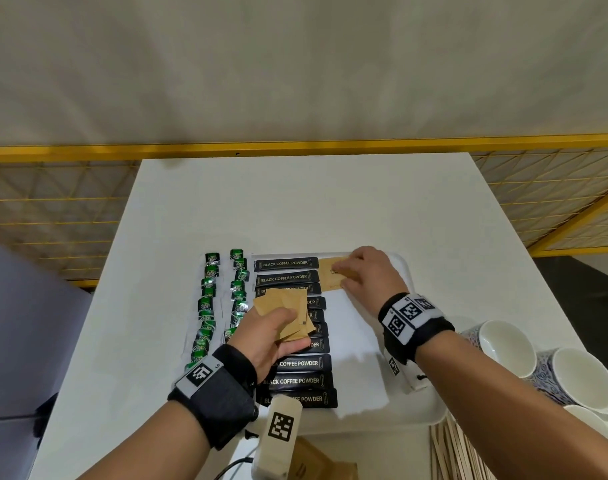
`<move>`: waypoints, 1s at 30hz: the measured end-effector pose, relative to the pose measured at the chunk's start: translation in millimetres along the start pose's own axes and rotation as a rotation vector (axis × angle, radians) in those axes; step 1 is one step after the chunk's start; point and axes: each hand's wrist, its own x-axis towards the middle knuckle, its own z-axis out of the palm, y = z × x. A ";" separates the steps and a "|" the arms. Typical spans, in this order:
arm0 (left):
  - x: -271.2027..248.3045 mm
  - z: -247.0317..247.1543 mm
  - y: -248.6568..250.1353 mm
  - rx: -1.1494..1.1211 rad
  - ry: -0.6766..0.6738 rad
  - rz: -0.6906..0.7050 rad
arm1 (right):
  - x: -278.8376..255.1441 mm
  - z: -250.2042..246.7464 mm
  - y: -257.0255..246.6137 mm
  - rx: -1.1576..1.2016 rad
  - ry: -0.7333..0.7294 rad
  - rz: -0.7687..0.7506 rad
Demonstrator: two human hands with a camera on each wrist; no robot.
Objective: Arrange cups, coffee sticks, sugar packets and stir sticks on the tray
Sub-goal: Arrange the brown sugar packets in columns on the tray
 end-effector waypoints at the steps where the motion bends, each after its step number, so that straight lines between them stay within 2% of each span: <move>1: 0.2 -0.4 0.2 0.000 -0.001 -0.004 | 0.2 2.4 -0.1 -0.037 -0.026 -0.016; 13: 0.5 -1.1 -0.8 -0.008 -0.012 -0.014 | -1.4 4.1 -6.7 -0.080 0.004 0.038; 17: 1.2 -4.0 -1.0 -0.025 -0.020 -0.015 | -4.3 -1.8 -1.5 0.105 0.147 0.229; 20: 1.4 -4.8 -0.3 -0.034 -0.046 -0.019 | -5.0 -0.9 0.3 0.211 0.146 0.306; 27: 2.0 -3.1 -1.9 -0.089 -0.039 -0.077 | -7.6 -2.2 0.8 0.264 0.161 0.318; 30: 2.8 -3.4 -3.5 -0.065 -0.088 -0.056 | -19.7 -6.8 -10.4 0.278 0.235 0.174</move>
